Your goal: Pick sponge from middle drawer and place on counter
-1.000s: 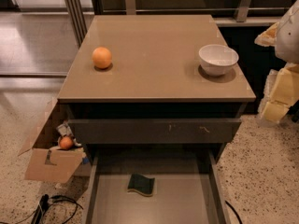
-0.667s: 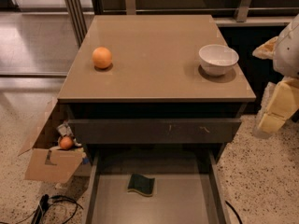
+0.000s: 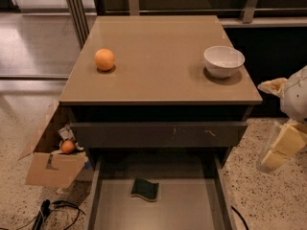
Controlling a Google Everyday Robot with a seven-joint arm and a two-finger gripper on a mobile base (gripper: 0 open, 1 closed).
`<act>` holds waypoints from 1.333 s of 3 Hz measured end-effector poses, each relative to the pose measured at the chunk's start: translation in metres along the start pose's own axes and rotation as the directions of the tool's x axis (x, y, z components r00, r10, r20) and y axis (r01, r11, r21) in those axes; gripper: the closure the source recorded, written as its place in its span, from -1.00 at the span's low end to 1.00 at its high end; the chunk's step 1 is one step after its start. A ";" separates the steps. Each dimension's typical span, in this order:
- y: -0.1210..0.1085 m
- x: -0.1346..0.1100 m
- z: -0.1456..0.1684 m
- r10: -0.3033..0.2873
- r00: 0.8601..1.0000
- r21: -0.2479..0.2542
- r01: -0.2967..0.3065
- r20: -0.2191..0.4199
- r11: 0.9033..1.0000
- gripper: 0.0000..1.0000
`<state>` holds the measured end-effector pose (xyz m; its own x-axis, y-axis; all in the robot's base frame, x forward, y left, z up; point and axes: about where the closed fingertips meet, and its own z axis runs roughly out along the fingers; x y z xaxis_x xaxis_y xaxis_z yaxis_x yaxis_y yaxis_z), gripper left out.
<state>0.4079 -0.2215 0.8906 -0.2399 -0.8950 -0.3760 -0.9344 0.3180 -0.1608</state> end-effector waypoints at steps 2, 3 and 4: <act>0.013 0.007 0.040 0.010 1.000 -0.056 -0.009 0.028 0.998 -1.00; 0.026 -0.002 0.064 0.016 0.996 -0.089 -0.009 0.083 0.996 -1.00; 0.056 -0.031 0.128 0.020 0.971 -0.169 0.021 0.237 0.985 -1.00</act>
Offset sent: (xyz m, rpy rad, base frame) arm -0.0010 0.0070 -0.0334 0.0322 0.0350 0.0155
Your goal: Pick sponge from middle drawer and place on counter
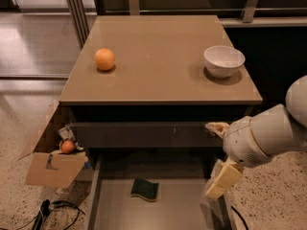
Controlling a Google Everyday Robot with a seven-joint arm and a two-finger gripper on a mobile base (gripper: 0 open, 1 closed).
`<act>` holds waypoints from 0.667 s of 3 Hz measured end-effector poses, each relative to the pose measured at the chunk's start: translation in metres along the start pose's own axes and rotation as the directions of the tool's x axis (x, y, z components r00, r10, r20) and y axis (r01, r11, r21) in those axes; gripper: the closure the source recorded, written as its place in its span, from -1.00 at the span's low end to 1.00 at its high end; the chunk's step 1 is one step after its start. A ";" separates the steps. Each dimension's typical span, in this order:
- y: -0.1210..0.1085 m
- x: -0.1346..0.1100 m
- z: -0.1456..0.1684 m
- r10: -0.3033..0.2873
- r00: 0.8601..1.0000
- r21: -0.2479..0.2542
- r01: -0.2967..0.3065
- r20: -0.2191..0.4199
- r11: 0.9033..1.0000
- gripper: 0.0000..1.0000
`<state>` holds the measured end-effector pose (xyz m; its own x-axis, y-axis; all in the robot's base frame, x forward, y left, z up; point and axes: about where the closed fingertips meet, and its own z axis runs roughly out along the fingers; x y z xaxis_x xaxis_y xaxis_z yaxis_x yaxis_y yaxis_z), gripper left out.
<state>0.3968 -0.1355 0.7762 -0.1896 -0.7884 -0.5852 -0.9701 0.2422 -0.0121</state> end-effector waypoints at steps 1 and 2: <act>0.008 -0.007 0.050 -0.017 0.995 -0.037 0.020 0.097 0.999 -1.00; 0.011 0.001 0.085 -0.019 0.991 -0.024 0.022 0.130 0.999 -1.00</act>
Offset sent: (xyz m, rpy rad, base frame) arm 0.0098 0.0614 -0.1190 0.1562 -0.0642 -0.0051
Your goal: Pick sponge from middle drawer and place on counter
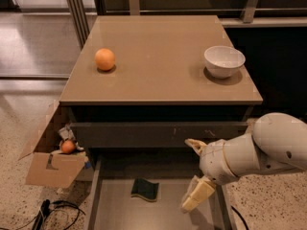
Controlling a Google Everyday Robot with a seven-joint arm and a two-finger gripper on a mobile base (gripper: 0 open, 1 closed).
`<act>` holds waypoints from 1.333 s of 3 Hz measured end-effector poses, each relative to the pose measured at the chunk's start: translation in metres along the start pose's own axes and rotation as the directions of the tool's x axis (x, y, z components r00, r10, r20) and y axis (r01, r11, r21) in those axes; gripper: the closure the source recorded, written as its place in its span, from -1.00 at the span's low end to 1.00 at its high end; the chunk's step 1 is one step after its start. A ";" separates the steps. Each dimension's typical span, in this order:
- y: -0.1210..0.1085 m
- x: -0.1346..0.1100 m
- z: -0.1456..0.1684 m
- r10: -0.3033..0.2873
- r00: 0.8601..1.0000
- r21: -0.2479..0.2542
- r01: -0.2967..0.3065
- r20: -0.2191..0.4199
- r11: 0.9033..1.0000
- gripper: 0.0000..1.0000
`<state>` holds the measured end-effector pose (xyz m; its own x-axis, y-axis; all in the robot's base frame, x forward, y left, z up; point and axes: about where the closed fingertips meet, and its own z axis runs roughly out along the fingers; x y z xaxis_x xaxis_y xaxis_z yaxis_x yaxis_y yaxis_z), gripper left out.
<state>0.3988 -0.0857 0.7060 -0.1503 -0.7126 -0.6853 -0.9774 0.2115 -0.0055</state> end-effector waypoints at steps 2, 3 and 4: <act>-0.016 0.025 0.030 0.035 0.999 0.070 -0.035 -0.008 0.997 -1.00; -0.015 0.020 0.045 0.026 0.999 0.059 -0.028 0.021 0.998 -1.00; -0.017 0.023 0.085 0.043 0.997 0.047 -0.046 0.057 0.998 -1.00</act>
Offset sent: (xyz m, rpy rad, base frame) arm 0.0101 0.0004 -0.0348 -0.0106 -0.0081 -0.0520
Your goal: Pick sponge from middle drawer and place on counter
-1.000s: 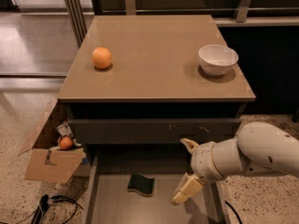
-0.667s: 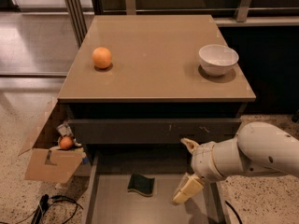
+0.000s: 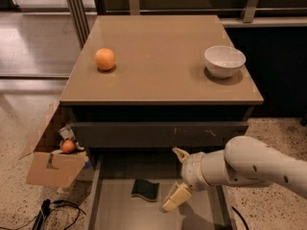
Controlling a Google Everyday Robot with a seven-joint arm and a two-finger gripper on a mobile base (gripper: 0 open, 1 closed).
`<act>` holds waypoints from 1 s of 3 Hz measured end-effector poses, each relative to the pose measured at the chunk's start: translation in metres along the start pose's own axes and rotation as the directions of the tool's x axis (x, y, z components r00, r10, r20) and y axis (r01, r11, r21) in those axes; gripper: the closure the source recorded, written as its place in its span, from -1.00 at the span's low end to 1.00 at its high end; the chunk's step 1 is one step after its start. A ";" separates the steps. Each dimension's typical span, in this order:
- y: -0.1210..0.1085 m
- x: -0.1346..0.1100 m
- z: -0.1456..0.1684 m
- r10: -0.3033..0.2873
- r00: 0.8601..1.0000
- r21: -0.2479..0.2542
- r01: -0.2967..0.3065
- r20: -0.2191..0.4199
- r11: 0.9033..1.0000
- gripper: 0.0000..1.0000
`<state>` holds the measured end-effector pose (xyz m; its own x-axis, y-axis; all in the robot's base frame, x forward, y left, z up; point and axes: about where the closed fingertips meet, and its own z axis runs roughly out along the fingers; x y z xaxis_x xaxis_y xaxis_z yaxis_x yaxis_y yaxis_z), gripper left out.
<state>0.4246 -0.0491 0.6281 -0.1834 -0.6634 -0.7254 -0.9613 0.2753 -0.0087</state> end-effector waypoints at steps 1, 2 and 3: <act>-0.016 0.018 0.054 0.050 0.998 0.040 -0.051 0.047 0.998 -1.00; -0.026 0.029 0.084 0.066 0.996 0.065 -0.070 0.058 0.995 -1.00; -0.034 0.048 0.123 0.091 0.995 0.062 -0.094 0.051 0.994 -1.00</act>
Offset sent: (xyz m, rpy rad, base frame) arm 0.0545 0.0425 -0.1126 0.0653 -0.0228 -0.1376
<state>0.4738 -0.0051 0.5089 -0.2597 -0.5993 -0.7572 -0.9251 0.3793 0.0170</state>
